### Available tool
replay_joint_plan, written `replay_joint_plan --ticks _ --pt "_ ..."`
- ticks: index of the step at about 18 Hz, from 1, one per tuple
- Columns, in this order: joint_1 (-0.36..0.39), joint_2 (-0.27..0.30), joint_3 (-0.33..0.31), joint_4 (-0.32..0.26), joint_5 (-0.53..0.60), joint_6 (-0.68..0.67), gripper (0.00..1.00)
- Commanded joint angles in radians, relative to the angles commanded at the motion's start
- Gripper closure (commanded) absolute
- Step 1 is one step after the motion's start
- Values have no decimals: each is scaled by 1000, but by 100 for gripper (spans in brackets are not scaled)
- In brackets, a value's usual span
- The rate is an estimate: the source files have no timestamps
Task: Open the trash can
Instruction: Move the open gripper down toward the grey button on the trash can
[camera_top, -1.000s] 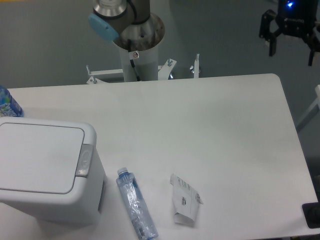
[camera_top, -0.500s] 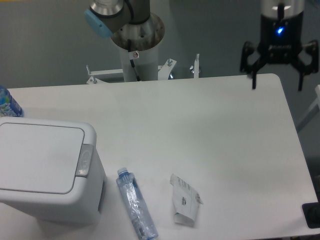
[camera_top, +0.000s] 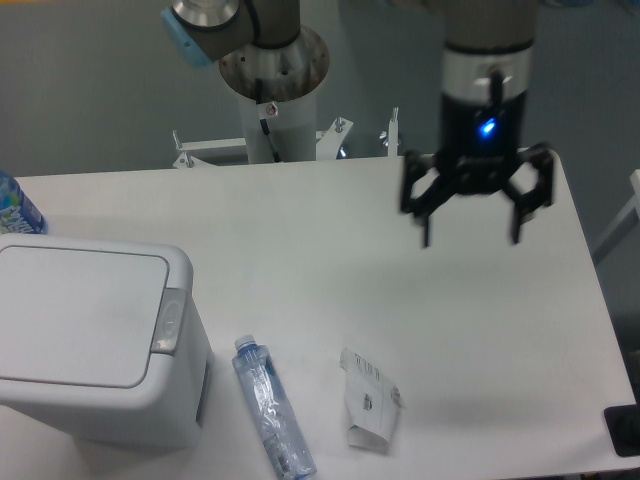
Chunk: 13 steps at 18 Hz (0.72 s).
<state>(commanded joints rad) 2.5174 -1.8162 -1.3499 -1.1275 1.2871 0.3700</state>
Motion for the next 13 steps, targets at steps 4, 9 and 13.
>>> replay_joint_plan --ticks 4,9,13 --pt "-45 -40 11 6 -173 -84 0" --pt "-81 -57 11 6 -216 -131 0" --pt "-100 -58 8 6 -241 -157 0"
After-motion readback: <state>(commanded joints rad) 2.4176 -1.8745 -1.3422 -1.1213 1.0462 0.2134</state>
